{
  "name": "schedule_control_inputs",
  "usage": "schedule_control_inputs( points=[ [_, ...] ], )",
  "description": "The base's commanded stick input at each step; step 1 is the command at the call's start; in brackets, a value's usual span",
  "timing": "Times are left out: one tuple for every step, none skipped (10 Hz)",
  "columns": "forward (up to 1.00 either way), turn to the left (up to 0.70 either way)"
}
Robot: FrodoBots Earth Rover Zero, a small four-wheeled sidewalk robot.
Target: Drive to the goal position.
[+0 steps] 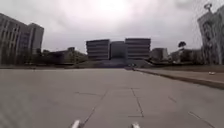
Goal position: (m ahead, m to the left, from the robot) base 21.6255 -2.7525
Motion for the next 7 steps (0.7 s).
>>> schedule_control_inputs(
  points=[
    [0.85, 0.00],
    [0.85, 0.00],
    [0.85, 0.00],
    [0.85, 0.00],
    [0.85, 0.00],
    [0.85, 0.00],
    [0.85, 0.00]
  ],
)
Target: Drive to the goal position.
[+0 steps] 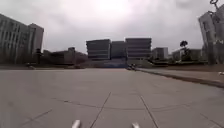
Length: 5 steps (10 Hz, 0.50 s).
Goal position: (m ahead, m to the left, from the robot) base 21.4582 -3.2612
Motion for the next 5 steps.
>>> schedule_control_inputs(
  points=[
    [0.85, 0.00],
    [0.85, -0.20],
    [0.85, -0.34],
    [0.85, -0.34],
    [0.85, -0.34]
  ],
)
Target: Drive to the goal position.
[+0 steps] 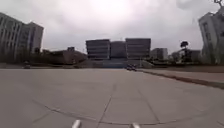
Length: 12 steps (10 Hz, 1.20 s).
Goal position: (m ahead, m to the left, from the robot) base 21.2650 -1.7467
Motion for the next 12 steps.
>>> schedule_control_inputs(
  points=[
    [0.85, -0.07],
    [0.85, 0.00],
    [0.85, 0.00],
    [0.85, 0.00],
    [0.85, 0.00],
    [0.85, 0.00],
    [0.85, 0.00],
    [0.85, 0.00],
    [0.85, 0.00],
    [0.85, 0.00],
    [0.85, 0.00],
    [0.85, 0.00]
  ],
)
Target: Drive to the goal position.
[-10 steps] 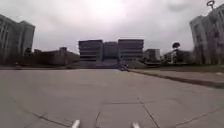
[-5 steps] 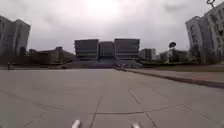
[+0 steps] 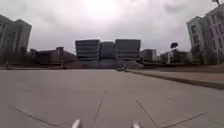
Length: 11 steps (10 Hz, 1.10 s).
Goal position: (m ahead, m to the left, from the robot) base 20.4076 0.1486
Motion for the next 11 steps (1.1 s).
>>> schedule_control_inputs(
  points=[
    [0.85, 0.00],
    [0.85, 0.00],
    [0.85, 0.00],
    [0.85, 0.00],
    [0.85, 0.00],
    [0.85, 0.00],
    [0.85, 0.00],
    [0.85, 0.00],
    [0.85, 0.02],
    [0.85, 0.09],
    [0.85, 0.08]
  ],
)
